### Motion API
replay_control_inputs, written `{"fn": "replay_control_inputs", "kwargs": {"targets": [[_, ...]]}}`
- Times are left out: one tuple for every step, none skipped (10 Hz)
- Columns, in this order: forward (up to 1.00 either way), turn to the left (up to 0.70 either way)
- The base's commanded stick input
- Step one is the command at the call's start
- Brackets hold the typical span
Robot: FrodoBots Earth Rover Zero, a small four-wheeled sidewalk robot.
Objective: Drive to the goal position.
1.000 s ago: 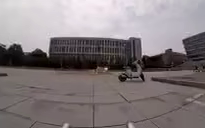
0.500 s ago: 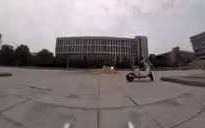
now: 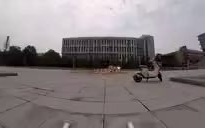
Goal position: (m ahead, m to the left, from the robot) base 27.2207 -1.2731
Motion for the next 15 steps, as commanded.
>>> {"fn": "replay_control_inputs", "kwargs": {"targets": [[0.5, 0.25], [0.5, 0.25], [0.5, 0.25], [0.5, 0.25], [0.5, 0.25], [0.5, 0.25], [0.5, 0.25], [0.5, 0.25], [0.5, 0.24], [0.5, 0.1], [0.5, 0.0], [0.5, 0.0], [0.5, 0.0], [0.5, 0.0], [0.5, 0.0]]}}
